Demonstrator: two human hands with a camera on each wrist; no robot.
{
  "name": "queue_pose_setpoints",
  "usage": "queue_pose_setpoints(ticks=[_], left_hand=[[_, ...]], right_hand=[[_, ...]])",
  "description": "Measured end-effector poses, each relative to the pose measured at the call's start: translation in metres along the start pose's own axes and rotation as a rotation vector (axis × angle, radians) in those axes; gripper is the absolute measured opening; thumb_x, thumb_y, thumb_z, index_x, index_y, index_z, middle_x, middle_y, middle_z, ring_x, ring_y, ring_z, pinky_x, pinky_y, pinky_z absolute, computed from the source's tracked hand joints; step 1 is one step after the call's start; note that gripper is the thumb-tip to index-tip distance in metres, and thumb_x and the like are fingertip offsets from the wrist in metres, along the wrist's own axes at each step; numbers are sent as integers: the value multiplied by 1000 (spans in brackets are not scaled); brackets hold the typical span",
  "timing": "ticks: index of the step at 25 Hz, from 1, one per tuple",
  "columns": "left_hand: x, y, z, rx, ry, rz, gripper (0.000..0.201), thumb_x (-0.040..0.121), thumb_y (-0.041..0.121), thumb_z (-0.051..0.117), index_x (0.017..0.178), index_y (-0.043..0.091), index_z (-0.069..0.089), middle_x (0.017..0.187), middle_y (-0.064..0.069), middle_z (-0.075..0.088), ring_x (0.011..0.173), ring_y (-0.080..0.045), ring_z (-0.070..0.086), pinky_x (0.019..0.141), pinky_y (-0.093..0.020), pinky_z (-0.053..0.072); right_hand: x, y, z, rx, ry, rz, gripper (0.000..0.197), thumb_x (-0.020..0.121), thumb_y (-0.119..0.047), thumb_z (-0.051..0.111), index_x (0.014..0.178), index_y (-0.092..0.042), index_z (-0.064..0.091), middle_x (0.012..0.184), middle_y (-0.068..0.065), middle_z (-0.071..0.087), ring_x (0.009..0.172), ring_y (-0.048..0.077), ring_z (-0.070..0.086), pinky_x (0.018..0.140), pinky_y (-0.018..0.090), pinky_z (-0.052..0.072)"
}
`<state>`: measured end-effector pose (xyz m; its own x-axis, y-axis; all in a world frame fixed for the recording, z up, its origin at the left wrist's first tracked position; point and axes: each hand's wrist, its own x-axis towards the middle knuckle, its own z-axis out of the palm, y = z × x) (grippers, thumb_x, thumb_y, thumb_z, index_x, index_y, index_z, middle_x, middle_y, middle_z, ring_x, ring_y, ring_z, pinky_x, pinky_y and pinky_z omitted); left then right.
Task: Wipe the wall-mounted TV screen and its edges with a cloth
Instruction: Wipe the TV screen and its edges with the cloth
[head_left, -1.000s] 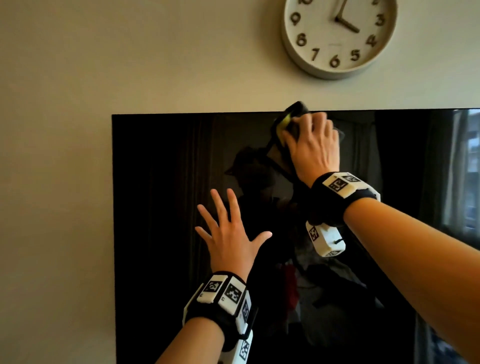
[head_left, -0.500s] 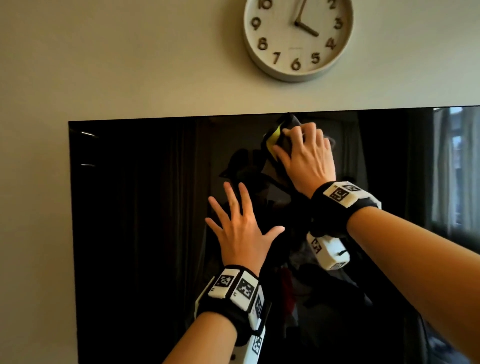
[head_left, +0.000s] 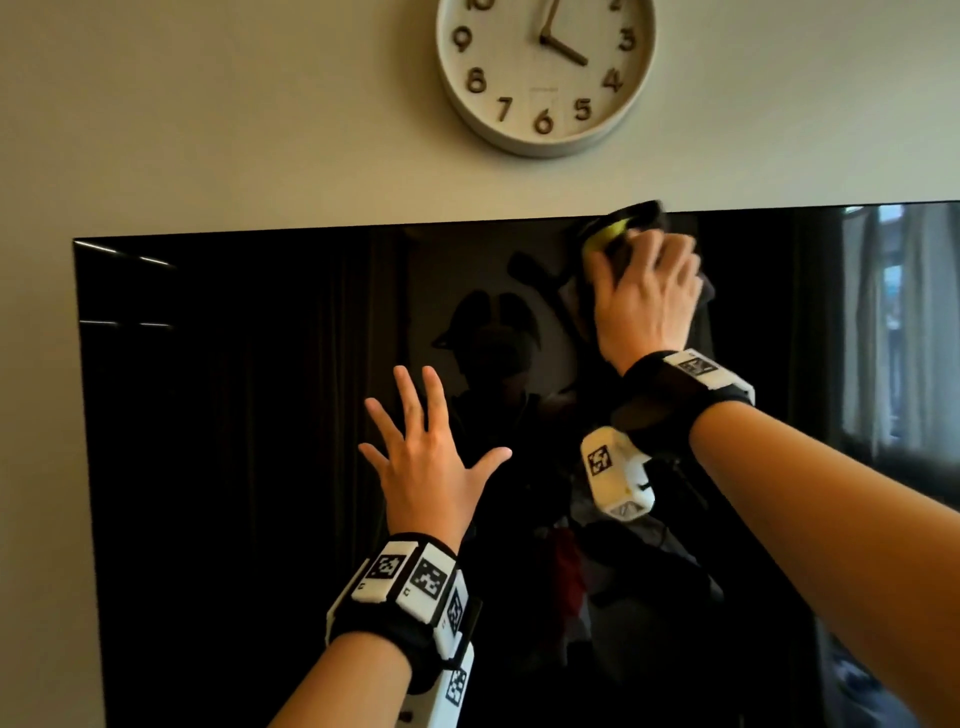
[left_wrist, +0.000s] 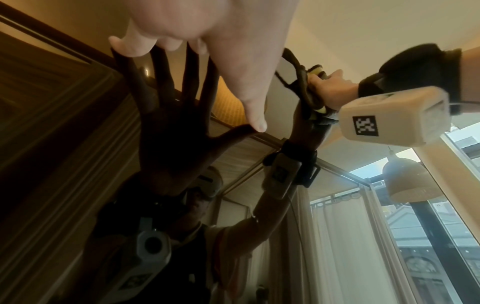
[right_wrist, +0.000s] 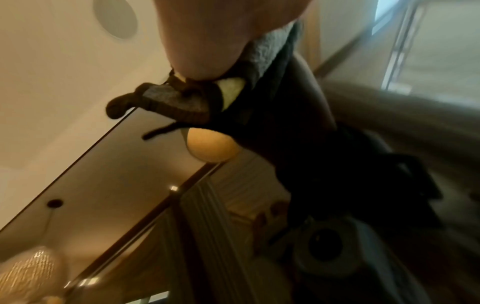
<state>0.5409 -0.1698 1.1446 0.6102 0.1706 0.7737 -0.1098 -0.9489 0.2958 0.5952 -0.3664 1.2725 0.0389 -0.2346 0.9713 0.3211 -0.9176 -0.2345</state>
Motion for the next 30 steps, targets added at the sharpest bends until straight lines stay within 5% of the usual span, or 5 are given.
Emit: queue_pose_setpoints(ticks=[10, 14, 21, 25, 30], left_hand=[[2, -3, 20, 37, 107, 44, 110, 74, 75, 50, 154, 11, 11, 161, -18, 5, 141, -55, 11, 99, -73, 29], [-1, 25, 15, -10, 139, 114, 112, 76, 75, 52, 155, 9, 8, 162, -18, -2, 145, -49, 4, 110, -65, 22], [-3, 137, 32, -178, 70, 141, 117, 74, 83, 46, 155, 17, -5, 162, -10, -13, 147, -39, -12, 116, -59, 10], [-6, 159, 46, -69, 56, 93, 119, 72, 80, 54, 155, 17, -2, 162, -14, -8, 146, -44, -7, 113, -64, 12], [-4, 159, 46, -5, 65, 78, 118, 70, 80, 53, 155, 16, 1, 162, -16, -3, 146, -46, 2, 110, -66, 19]], right_hand=[[-8, 25, -1, -59, -56, -286, 40, 92, -46, 46, 111, -11, 52, 106, 17, 50, 89, 34, 49, 74, 42, 39], [16, 47, -11, 11, 50, 137, 42, 93, -45, 47, 109, -6, 50, 110, 20, 49, 97, 38, 48, 81, 46, 38], [38, 105, -32, 48, -1, 165, 47, 94, -47, 44, 115, -4, 47, 117, 22, 45, 103, 38, 46, 85, 45, 35], [24, 124, -33, -23, -93, -198, 47, 92, -51, 48, 117, -11, 50, 114, 18, 47, 98, 35, 46, 84, 43, 37], [41, 143, -42, 5, -13, 59, 52, 91, -55, 44, 116, -10, 49, 117, 20, 46, 103, 37, 45, 84, 44, 36]])
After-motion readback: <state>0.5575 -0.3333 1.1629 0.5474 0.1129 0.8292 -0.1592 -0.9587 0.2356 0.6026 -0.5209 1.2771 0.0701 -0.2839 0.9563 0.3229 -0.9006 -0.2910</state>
